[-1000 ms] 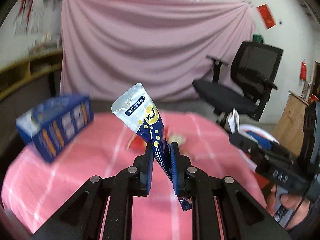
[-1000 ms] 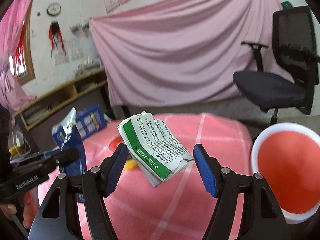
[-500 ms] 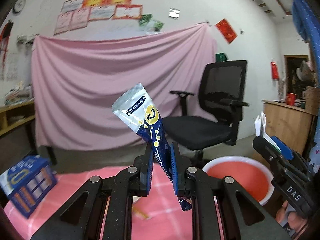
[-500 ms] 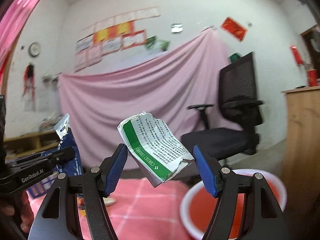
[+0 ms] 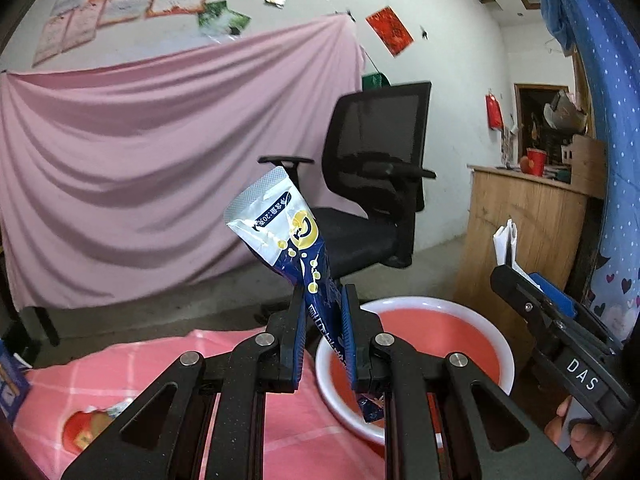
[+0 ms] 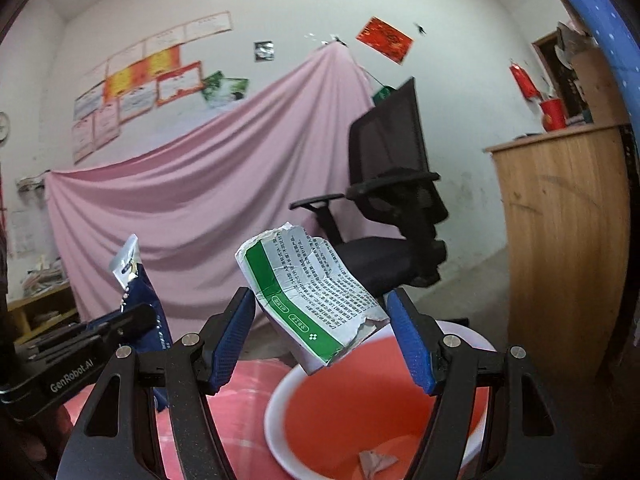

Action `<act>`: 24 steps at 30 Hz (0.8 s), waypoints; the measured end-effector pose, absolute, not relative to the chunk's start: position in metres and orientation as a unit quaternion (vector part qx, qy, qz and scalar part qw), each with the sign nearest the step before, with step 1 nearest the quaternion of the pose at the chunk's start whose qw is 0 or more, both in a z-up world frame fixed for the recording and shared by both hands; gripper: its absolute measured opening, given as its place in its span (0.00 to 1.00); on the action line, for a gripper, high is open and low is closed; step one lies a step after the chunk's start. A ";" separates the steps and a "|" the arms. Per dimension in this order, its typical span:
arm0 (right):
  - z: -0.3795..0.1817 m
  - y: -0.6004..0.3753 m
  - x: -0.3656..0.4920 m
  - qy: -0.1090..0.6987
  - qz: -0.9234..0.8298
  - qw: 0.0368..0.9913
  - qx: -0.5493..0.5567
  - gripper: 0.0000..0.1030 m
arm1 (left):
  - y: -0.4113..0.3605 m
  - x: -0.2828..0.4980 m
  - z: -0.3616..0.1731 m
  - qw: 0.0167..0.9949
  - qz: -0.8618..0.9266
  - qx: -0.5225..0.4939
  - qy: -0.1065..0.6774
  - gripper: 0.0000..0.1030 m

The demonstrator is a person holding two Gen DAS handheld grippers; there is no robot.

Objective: Collect trash
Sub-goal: 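Carry the tube and medicine box over the bucket and open both tools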

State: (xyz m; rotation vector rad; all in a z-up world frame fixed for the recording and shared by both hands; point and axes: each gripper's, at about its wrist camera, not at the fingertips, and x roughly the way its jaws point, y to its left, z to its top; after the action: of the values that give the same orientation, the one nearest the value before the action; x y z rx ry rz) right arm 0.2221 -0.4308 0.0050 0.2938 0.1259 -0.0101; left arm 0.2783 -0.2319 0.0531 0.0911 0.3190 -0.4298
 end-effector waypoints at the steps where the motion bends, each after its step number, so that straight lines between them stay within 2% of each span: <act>1: 0.003 -0.433 0.224 0.067 -0.008 0.986 0.150 0.66 | -0.237 0.283 0.051 0.962 -0.214 0.048 0.163 0.13; 19: -0.024 -0.469 0.252 0.160 -0.035 0.961 0.223 0.66 | -0.273 0.337 0.029 0.925 -0.252 0.022 0.285 0.14; 20: -0.025 -0.469 0.252 0.161 -0.036 0.960 0.225 0.66 | -0.272 0.338 0.029 0.924 -0.249 0.020 0.289 0.16; 22: -0.026 -0.471 0.253 0.165 -0.037 0.959 0.229 0.71 | -0.272 0.340 0.029 0.923 -0.247 0.014 0.294 0.25; 23: -0.026 -0.471 0.253 0.166 -0.037 0.958 0.230 0.71 | -0.271 0.341 0.029 0.923 -0.246 0.011 0.294 0.32; 24: -0.026 -0.472 0.254 0.168 -0.037 0.958 0.231 0.71 | -0.270 0.342 0.030 0.924 -0.246 0.006 0.294 0.35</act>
State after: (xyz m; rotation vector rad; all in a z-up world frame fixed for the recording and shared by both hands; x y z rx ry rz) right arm 0.2535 -0.4717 -0.0262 0.4694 0.3401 -0.0752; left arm 0.3418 -0.2699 0.0296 0.0125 0.6034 -0.5047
